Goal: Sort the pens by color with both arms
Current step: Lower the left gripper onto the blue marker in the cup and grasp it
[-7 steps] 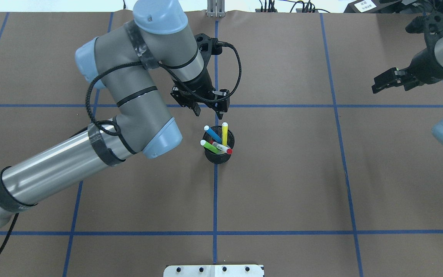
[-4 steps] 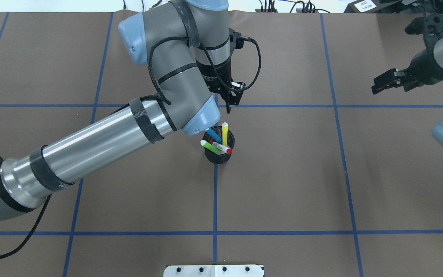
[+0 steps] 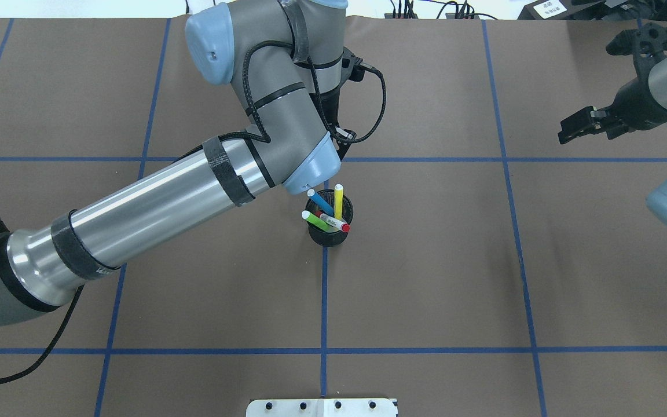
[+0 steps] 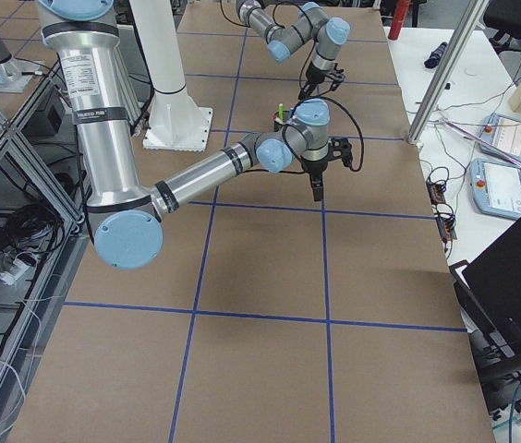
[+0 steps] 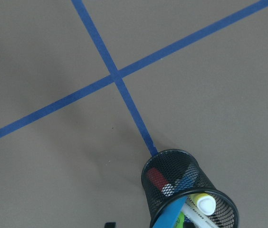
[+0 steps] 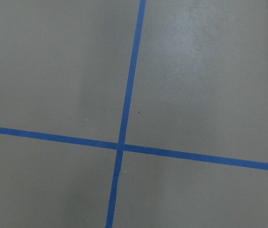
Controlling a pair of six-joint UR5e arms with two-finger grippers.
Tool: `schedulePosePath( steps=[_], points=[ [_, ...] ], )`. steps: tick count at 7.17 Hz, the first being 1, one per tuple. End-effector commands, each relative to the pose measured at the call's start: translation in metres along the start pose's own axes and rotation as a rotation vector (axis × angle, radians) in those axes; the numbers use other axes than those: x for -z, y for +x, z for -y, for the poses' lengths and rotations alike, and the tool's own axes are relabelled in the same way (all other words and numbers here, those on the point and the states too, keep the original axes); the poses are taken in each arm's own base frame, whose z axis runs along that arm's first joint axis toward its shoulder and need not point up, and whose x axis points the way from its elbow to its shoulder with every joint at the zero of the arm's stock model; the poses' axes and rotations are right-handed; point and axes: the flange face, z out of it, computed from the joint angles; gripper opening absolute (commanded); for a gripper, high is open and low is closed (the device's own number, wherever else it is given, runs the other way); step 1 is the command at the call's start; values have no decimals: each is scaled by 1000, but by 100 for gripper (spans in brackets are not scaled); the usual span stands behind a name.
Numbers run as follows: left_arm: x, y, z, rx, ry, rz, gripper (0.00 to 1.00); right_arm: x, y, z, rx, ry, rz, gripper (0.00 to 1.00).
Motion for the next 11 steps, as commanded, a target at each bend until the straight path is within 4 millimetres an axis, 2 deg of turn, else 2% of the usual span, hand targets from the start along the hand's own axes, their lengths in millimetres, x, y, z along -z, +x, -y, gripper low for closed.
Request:
schedulePosePath(
  steps=[1, 3, 5, 6, 8, 11],
  points=[
    [-16, 7, -4, -14, -25, 5, 53, 0, 0, 0, 0, 1, -3, 100],
    [-36, 21, -10, -32, -48, 8, 53, 0, -1, 1, -1, 3, -1, 100],
    [-42, 17, -11, -31, -53, 10, 51, 0, 0, 0, -3, 1, -3, 100],
    [-44, 15, -11, -29, -55, 11, 47, -1, 1, -1, -4, 0, -3, 100],
    [-45, 14, -12, -59, -54, 10, 31, -1, 2, -1, -4, 0, -3, 100],
    [-37, 20, -13, -72, -42, 4, 19, -2, 3, -2, -6, -2, -5, 100]
  ],
)
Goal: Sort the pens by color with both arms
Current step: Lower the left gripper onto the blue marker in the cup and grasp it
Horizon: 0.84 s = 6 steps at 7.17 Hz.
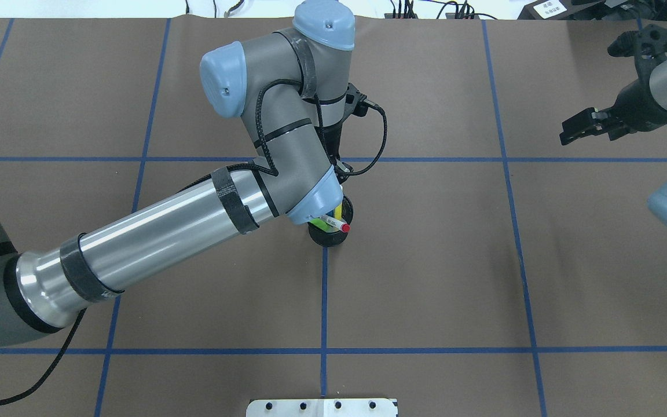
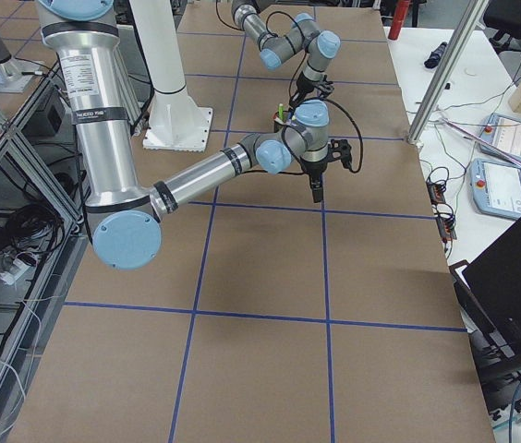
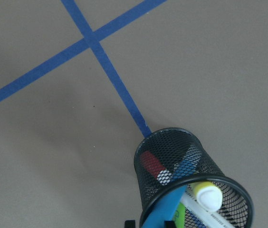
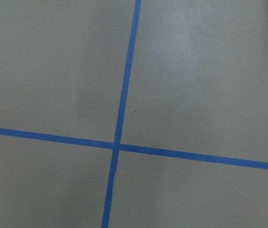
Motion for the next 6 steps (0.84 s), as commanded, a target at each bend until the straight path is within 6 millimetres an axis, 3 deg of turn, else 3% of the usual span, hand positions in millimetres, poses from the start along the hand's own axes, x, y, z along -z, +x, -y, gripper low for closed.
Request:
schedulePosePath(
  steps=[1, 3, 5, 6],
  points=[
    [11, 8, -4, -18, 20, -8, 15, -1, 1, 0, -1, -1, -2, 100],
    [26, 16, -14, -36, 45, -23, 0, -3, 2, 0, -4, -4, -5, 100],
    [28, 6, -42, -55, 71, -36, 0, -3, 2, 0, -4, -3, -6, 100],
    [43, 7, -63, -56, 78, -36, 0, -3, 2, 0, -3, -3, -4, 100]
  ],
)
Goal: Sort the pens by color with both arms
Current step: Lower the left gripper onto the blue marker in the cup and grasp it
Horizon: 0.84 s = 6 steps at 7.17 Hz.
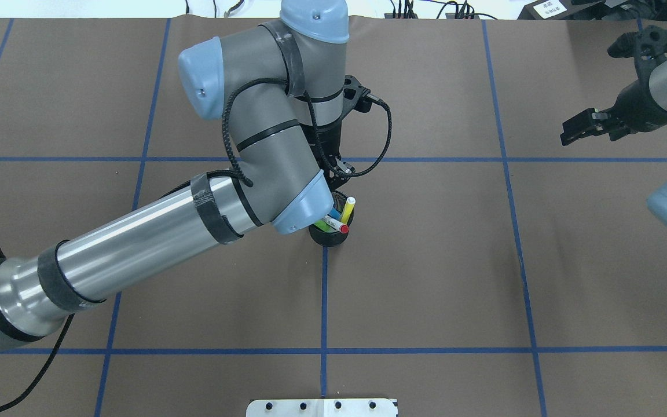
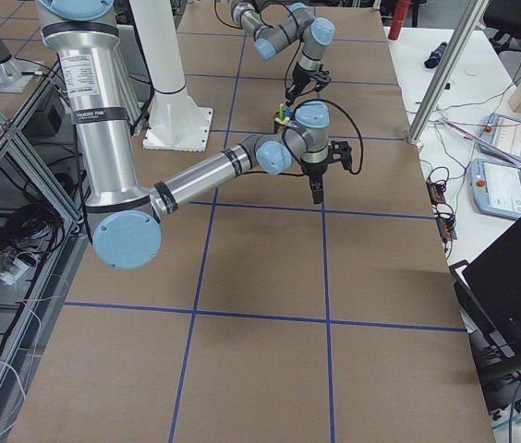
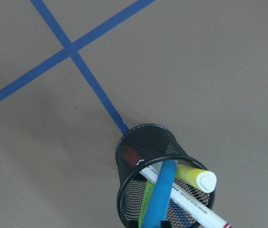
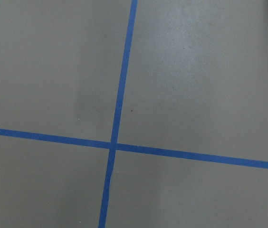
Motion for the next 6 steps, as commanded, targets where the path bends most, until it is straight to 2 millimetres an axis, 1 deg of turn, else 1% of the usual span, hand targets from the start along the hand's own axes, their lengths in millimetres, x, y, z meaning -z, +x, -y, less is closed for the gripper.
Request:
schedulePosePath(
  steps=[1, 2, 3, 4, 6],
  points=[
    [38, 8, -40, -10, 27, -3, 0, 0, 0, 0, 1, 0, 1, 100],
    [61, 6, -54, -14, 59, -6, 0, 0, 0, 0, 1, 0, 1, 100],
    [82, -2, -62, -5, 92, -7, 0, 0, -1, 0, 2, 0, 0, 100],
    [104, -3, -70, 8, 133, -15, 0, -1, 1, -1, 0, -2, -1, 100],
    [124, -2, -101, 169, 208, -57, 0, -4, 3, 0, -2, -3, -4, 100]
  ],
)
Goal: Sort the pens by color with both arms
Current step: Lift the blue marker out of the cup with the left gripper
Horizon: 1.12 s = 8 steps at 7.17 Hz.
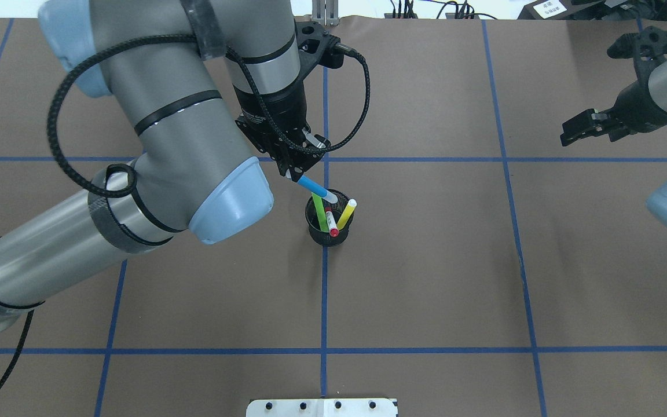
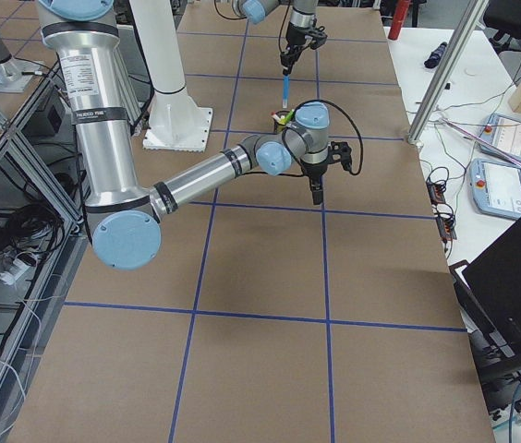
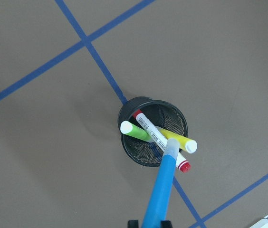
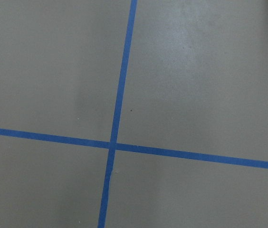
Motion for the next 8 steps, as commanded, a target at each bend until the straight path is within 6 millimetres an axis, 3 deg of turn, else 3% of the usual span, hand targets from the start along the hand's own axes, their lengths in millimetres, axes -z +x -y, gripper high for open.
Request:
schedulePosePath(
  steps=[1, 3, 4, 6, 7, 8],
  points=[
    [28, 3, -14, 208, 136, -21, 0, -1, 2, 1, -1, 5, -10, 100],
    [9, -18, -11, 442, 291, -124, 0, -3, 4, 0, -8, -2, -12, 100],
    [3, -16, -5, 573, 362, -152, 0, -7, 6, 0, -12, -7, -16, 100],
    [-29, 17, 8, 784, 522, -167, 0, -7, 7, 1, -13, -8, -17, 100],
    [-55, 47, 27, 865, 599, -143, 0, -8, 7, 0, -14, -9, -19, 100],
    [-77, 79, 59, 943, 667, -120, 0, -8, 8, 0, -18, -12, -20, 100]
  ],
)
